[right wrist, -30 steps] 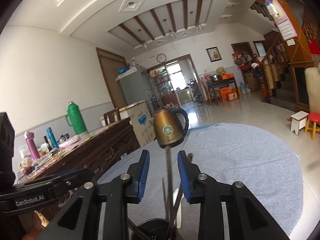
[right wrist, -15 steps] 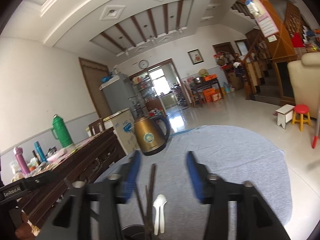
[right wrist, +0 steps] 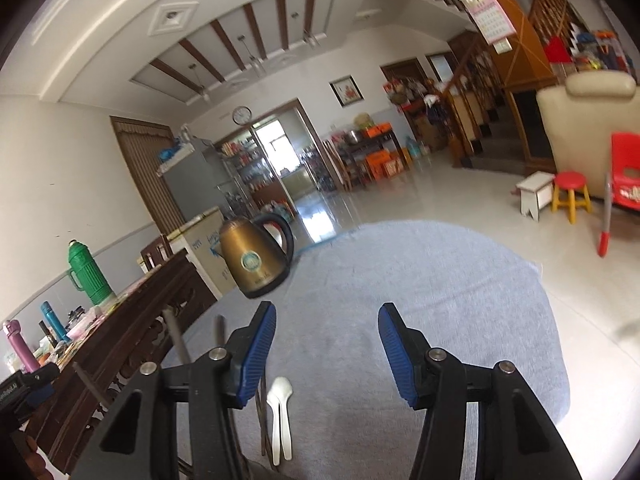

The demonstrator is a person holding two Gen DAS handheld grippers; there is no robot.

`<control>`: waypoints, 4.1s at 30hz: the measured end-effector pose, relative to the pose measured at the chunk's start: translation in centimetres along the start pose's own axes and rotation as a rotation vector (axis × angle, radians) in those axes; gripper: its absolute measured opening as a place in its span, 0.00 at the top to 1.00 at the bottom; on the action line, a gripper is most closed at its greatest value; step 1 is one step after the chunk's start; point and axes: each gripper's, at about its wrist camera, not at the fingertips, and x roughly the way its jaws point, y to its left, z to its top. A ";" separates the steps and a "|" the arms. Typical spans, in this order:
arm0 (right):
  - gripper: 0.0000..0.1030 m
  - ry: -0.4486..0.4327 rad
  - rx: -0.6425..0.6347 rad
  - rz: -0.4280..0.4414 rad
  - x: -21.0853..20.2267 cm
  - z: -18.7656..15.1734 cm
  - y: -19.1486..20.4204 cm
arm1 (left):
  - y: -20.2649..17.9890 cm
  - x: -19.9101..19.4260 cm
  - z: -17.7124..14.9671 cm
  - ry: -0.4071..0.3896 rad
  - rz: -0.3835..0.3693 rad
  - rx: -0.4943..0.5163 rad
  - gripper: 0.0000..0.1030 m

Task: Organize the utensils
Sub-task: 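Move both open grippers back over the cup and spilled utensils, then close the right gripper on a chopstick while the left gripper grasps another chopstick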

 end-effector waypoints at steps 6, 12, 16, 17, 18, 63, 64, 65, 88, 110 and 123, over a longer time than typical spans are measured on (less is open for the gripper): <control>0.49 0.058 0.036 0.000 1.2 -0.5 -1.6 | 0.8 2.1 -0.7 0.078 0.049 -0.015 0.26; 0.51 0.125 0.063 0.005 2.5 -1.2 -2.6 | 1.5 4.2 -1.8 0.159 0.079 -0.017 0.26; 0.51 0.162 0.066 0.002 3.5 -1.7 -2.7 | 1.9 5.4 -2.4 0.205 0.098 -0.021 0.26; 0.51 0.174 0.066 0.002 3.8 -1.8 -2.8 | 1.9 5.6 -2.5 0.215 0.102 -0.023 0.26; 0.51 0.187 0.066 0.003 4.2 -1.8 -2.7 | 2.0 5.9 -2.7 0.226 0.105 -0.024 0.26; 0.61 0.873 -0.286 0.232 31.0 -5.2 9.5 | 2.5 18.0 -6.8 0.509 0.146 0.063 0.26; 0.62 0.886 -0.294 0.227 31.6 -5.5 10.0 | 2.6 18.1 -6.7 0.510 0.146 0.062 0.26; 0.63 0.898 -0.302 0.219 32.2 -5.8 10.6 | 2.7 18.2 -6.6 0.510 0.145 0.061 0.26; 0.94 0.895 -0.393 0.086 35.0 -8.3 13.1 | -2.0 26.8 -3.1 0.613 -0.008 0.128 0.38; 0.94 0.873 -0.344 0.072 33.0 -5.9 7.2 | -12.0 33.8 -2.6 0.658 -0.101 0.248 0.70; 0.94 0.778 -0.259 0.142 30.8 -5.1 6.3 | -11.7 32.0 -0.9 0.559 -0.156 0.270 0.96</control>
